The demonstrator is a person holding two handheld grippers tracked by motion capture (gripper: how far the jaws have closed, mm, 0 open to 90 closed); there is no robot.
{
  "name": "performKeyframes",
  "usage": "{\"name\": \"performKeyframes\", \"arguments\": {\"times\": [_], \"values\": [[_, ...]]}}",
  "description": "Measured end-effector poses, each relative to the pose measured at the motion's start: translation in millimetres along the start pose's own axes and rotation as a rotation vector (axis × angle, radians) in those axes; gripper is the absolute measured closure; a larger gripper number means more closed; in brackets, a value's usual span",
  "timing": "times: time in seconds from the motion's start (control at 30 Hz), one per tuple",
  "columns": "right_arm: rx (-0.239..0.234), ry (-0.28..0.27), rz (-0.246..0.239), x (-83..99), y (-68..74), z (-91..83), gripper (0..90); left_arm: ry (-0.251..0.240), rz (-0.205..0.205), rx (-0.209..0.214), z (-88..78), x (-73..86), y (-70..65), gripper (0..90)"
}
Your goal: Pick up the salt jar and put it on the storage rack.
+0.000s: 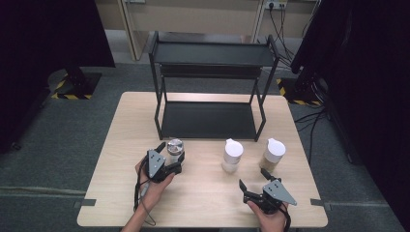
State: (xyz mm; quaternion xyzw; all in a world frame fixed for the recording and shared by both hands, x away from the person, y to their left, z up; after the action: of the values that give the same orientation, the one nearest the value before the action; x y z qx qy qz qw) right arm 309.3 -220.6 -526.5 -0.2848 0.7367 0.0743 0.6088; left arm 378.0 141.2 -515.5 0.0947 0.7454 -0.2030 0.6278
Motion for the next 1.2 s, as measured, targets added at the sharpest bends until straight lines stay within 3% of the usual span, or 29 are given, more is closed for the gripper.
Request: {"name": "performKeyframes", "arguments": {"times": [0.3,0.4,0.5,0.73,0.9,1.2], "values": [[0.001,0.003,-0.001,-0.1,0.3,0.2,8.5,0.004,0.007,-0.008,8.3,2.3,1.0,26.1],[0.003,0.001,0.001,0.0,0.1,-0.1,8.5,-0.002,0.036,-0.003,10.1,3.1,-1.9,32.2],[0.002,0.002,0.005,0.0,0.0,0.1,8.5,-0.003,0.01,0.011,10.9,1.6,0.1,34.4],[0.001,0.0,0.007,0.1,-0.2,-0.1,8.5,-0.002,0.007,0.006,10.6,0.3,-0.4,34.9],[0.001,-0.001,0.009,0.1,-0.4,-0.2,8.5,-0.016,-0.013,0.007,8.6,-7.5,0.7,34.9],[0.004,-0.003,0.002,0.1,0.1,-0.4,8.6,-0.042,-0.013,0.009,4.8,-29.0,-0.6,34.9]]}}
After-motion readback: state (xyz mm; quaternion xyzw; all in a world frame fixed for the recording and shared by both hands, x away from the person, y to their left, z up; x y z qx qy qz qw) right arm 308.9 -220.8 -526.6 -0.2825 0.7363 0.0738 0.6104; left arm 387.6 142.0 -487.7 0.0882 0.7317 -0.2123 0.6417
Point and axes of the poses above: each handheld gripper's, and its own axes: z roughly forward along the jaws, x roughly out of its underside, y roughly to its left, the point moved 1 cm from there along z, roughly forward along the jaws, and after that the axes turned 12 degrees about -z, right-handed, at the moved point
